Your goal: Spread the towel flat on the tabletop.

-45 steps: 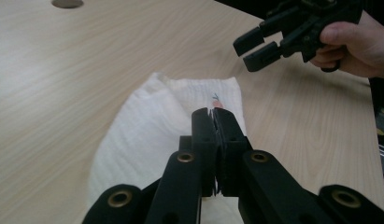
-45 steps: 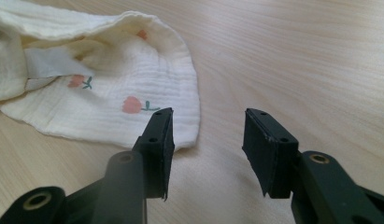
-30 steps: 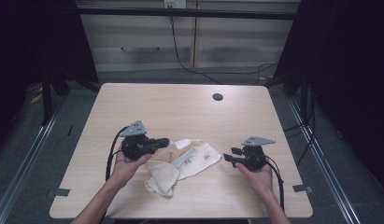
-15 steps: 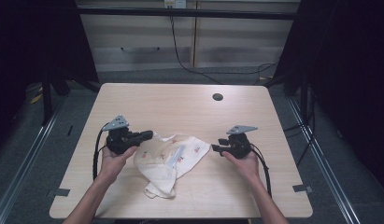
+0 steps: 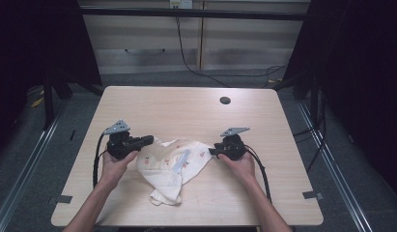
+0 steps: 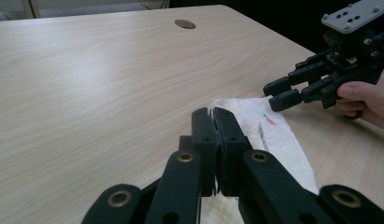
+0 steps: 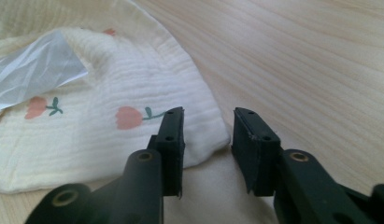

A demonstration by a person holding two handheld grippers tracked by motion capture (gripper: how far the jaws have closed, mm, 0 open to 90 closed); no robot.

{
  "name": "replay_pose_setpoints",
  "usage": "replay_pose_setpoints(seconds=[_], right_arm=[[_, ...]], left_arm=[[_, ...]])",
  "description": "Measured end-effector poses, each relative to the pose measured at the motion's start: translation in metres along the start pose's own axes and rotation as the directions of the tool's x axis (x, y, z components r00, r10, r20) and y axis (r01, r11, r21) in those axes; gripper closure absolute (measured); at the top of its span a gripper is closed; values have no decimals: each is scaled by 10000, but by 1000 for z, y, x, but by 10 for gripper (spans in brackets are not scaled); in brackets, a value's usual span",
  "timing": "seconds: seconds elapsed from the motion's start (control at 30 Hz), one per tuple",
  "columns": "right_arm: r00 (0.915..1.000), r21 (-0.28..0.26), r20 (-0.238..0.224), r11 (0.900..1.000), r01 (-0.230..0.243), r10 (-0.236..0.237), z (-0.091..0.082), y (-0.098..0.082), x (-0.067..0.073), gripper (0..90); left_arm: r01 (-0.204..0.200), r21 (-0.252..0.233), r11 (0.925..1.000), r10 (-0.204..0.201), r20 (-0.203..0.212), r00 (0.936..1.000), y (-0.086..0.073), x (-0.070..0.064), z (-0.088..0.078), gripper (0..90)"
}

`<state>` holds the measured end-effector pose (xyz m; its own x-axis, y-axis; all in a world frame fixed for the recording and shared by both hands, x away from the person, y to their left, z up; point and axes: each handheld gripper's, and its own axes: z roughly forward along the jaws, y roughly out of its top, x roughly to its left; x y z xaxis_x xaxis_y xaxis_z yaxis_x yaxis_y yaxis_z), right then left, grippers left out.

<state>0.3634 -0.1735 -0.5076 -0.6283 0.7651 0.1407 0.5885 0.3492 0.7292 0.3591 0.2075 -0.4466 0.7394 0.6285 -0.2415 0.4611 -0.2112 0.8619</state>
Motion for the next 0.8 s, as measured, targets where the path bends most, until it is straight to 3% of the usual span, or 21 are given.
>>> replay_pose_setpoints(seconds=[0.1,0.2,0.5,0.8], right_arm=[[9999,-38,15,9999,100,-100,1,-1,2,806],[9999,-162,-57,9998,-87,86,2,-1,2,875],[9996,-1078,-78,9938,-288,281,-21,5,-1,889],[9996,-2240,-129,9742,-256,233,-62,18,2,890]], left_arm=[[1,89,10000,-1,-20,10000,-2,1,2,881],[26,119,9999,-26,-26,10000,-4,2,2,881],[194,-56,9998,-195,-221,9996,-3,6,-3,886],[33,-789,9969,-48,-188,9998,7,0,-17,888]])
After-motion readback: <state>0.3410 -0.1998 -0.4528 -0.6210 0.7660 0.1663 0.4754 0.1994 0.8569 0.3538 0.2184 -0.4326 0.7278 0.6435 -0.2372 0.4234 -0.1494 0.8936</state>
